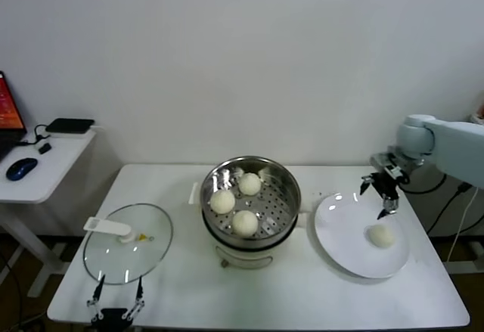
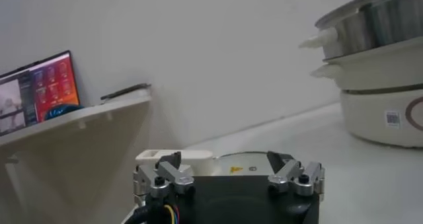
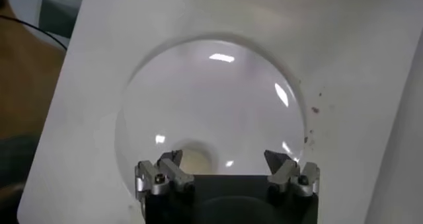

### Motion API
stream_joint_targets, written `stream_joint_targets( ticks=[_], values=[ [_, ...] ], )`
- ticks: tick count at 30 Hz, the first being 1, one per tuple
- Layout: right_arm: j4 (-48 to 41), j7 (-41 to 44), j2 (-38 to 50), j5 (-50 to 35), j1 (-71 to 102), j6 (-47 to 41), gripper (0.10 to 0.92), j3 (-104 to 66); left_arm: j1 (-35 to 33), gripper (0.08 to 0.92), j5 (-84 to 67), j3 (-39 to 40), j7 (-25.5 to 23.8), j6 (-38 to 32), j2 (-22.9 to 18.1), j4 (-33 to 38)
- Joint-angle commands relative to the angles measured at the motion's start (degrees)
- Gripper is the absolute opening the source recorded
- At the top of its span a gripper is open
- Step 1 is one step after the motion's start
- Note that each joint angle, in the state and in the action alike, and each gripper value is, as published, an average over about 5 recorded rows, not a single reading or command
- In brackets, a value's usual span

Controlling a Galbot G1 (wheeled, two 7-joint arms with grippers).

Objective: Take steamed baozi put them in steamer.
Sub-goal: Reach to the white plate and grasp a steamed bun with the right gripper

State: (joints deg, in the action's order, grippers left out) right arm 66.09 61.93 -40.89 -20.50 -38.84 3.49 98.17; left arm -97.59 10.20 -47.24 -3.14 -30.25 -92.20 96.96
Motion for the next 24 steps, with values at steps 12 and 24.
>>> stream_joint_targets(
  ticks=[12, 24],
  values=[
    [-7.4, -1.4, 3.7, 8.8, 16.8, 0.0, 0.823, -11.6, 0.2, 0.823, 0.5, 0.0, -0.1, -0.1, -2.8, -1.1],
    [-10.7, -1.6, 2.7, 10.0, 21.7, 0.5, 0.823, -16.1, 0.0, 0.823, 0.7, 0.1, -0.1, -0.3, -2.8, -1.2]
  ],
)
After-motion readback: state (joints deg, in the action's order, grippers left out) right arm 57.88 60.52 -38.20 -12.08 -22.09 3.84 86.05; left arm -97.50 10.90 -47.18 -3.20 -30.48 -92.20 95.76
